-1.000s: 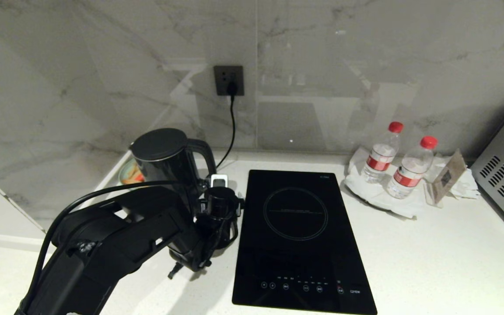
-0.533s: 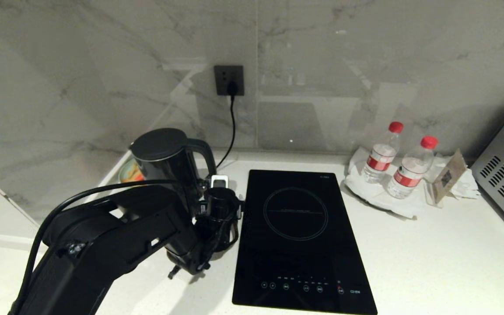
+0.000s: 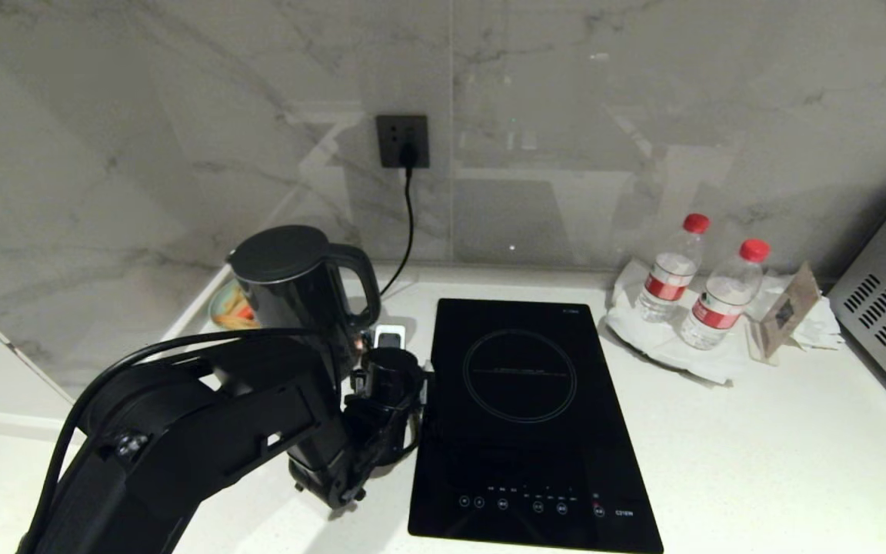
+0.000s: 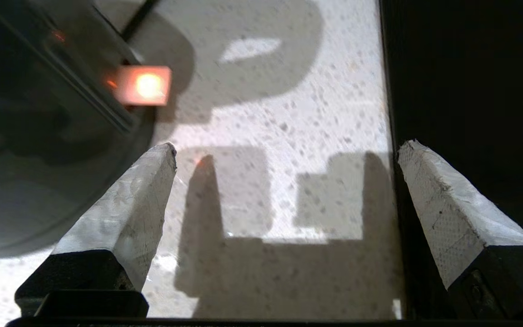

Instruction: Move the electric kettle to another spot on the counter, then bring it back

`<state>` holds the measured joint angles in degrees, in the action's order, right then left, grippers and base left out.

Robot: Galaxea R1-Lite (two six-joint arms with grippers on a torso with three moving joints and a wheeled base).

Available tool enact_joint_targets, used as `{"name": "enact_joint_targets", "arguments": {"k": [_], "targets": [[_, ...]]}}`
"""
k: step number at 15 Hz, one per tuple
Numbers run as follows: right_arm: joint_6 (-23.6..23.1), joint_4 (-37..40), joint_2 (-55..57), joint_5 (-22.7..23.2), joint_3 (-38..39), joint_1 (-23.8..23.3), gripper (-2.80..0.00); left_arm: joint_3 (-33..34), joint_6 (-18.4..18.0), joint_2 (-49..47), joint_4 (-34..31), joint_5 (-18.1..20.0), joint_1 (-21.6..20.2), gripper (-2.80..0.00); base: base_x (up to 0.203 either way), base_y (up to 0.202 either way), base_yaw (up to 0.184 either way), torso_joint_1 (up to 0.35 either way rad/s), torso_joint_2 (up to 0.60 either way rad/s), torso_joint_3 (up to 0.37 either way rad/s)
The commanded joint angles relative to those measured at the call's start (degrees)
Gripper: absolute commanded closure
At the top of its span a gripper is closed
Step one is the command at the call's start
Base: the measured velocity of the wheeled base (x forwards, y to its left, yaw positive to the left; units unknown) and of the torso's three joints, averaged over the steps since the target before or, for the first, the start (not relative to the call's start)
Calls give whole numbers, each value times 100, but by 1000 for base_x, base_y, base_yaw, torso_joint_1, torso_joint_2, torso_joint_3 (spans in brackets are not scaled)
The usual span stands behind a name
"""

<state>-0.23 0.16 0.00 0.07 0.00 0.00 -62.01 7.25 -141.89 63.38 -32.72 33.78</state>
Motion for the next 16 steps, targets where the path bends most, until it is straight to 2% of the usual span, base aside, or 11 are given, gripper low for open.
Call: {"name": "enact_joint_targets", "arguments": {"k": [1, 9, 16], "targets": [[-4, 2, 0, 1, 0, 0, 0, -49, 4, -123, 43, -24, 49, -280, 0, 0, 0, 0, 0, 0], [-4, -7, 0, 1, 0, 0, 0, -834, -31, -529, -150, -74, -42, -280, 0, 0, 0, 0, 0, 0], [-4, 2, 0, 1, 0, 0, 0, -1023, -40, -498, -177, -103, -152, -280, 0, 0, 0, 0, 0, 0]]}}
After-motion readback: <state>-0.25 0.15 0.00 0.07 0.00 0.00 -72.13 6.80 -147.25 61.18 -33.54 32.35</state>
